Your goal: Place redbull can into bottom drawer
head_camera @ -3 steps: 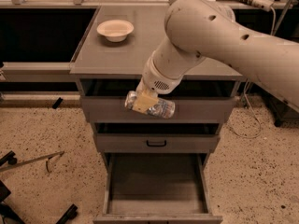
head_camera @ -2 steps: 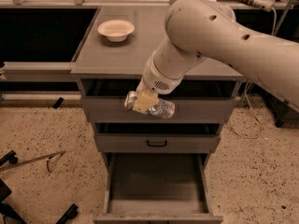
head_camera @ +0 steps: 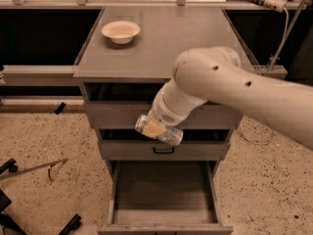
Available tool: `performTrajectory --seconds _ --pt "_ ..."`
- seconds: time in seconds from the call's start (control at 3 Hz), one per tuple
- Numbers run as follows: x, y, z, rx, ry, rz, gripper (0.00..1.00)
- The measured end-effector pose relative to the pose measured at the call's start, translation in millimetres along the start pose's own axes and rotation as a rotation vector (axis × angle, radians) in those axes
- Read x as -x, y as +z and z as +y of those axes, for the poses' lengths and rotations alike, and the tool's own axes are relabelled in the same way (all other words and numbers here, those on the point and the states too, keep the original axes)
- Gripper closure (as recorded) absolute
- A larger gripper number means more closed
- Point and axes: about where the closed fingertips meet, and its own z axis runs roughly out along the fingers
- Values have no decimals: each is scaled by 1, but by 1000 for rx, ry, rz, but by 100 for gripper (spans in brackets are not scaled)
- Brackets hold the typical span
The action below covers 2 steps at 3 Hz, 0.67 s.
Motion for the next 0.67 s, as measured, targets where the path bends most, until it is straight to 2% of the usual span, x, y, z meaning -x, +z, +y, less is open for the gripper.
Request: performTrajectory --seconds 0.33,0.67 --pt "-46 73 28 8 79 29 100" --pt "-97 148 68 41 149 48 100"
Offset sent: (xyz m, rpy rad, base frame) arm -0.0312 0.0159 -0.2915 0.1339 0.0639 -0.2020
